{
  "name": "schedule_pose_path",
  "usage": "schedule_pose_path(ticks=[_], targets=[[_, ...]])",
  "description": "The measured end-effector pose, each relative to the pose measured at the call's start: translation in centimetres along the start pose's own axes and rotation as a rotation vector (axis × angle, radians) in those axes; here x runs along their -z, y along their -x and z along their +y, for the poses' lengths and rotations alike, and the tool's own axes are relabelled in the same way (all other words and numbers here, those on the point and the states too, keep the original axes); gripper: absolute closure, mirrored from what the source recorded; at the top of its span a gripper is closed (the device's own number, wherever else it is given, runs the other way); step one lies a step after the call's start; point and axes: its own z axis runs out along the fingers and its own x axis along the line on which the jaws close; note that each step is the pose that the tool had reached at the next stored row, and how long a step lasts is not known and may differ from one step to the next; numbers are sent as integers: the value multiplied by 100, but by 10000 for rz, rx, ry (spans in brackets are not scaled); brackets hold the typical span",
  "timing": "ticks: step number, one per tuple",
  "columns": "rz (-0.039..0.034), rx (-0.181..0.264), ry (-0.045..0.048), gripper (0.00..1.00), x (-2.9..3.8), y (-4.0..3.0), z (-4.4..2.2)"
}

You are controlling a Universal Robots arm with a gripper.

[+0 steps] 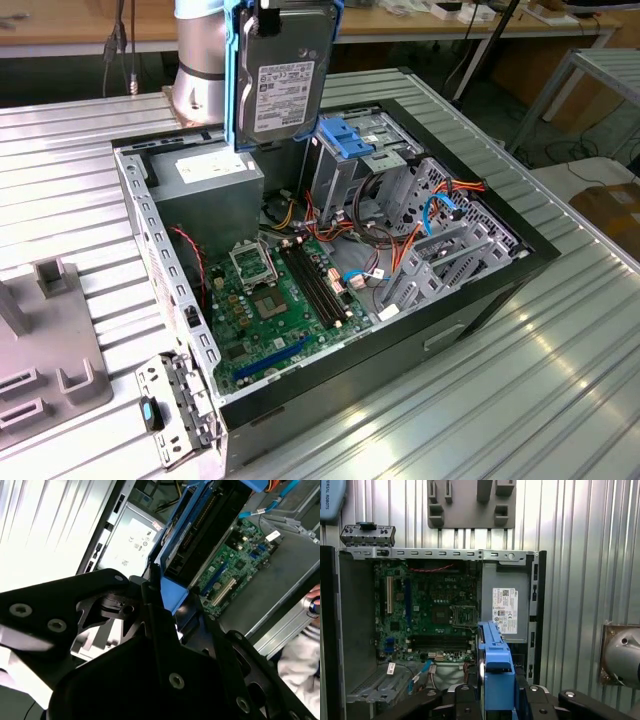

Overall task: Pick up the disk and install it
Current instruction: 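Pick up the disk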

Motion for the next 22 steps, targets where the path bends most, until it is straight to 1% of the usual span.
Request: schedule_pose_path(ticks=[1,4,5,7,8,10,11,14,16,18,19,20,22], targets=[[0,0,1,63,0,0,0],[0,0,1,63,-5,-2,-86],[0,1,0,63,-9,-4,-144],[-1,-1,0,63,-14,-6,-221],[0,1,0,63,-18,-7,-295],[-1,1,0,63,-35,-13,-571],[-1,-1,0,63,-38,-15,-627],[0,0,0,63,-45,-17,-750],[0,0,0,63,-54,-21,-880],[0,0,0,63,-60,-23,-981],[1,0,1,63,-67,-26,-1105],[1,1,1,63,-69,-26,-1149],[0,1,0,63,-73,-29,-1190]])
